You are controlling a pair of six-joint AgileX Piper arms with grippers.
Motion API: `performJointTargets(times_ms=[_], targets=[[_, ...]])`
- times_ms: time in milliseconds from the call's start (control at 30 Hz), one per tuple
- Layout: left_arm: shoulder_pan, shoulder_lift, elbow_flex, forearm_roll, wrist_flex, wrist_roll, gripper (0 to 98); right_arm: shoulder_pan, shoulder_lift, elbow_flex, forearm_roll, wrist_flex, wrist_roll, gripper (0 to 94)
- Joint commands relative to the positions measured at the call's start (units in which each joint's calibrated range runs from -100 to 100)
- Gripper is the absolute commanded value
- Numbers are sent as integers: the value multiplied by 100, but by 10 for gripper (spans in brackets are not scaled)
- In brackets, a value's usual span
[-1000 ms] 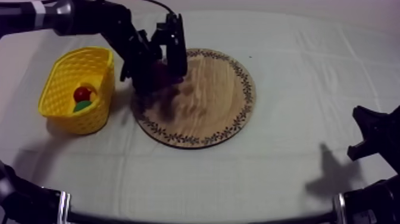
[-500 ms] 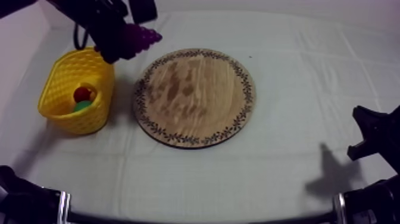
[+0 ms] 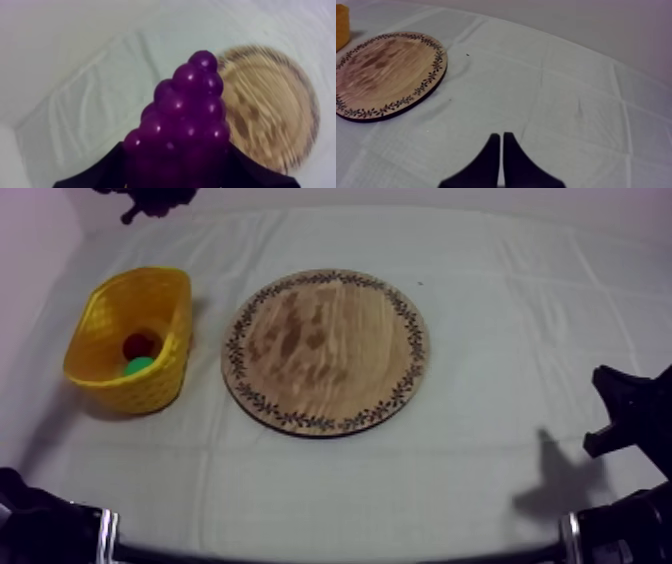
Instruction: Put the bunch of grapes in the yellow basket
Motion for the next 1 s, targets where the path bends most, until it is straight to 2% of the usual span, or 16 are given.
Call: performJointTargets(times_ms=[0,300,633,967], targets=[[-167,42,45,-111,-74,465,414,2,-1,-3,1,0,0,4],[-666,148,1515,-257,-1038,631,416,2,-1,-3,1,0,0,4],[-813,333,2677,-263,-1257,806,405,2,-1,-3,1,0,-2,4],[-877,416,3112,-295,-1428,779,387,2,-1,-3,1,0,-2,4]])
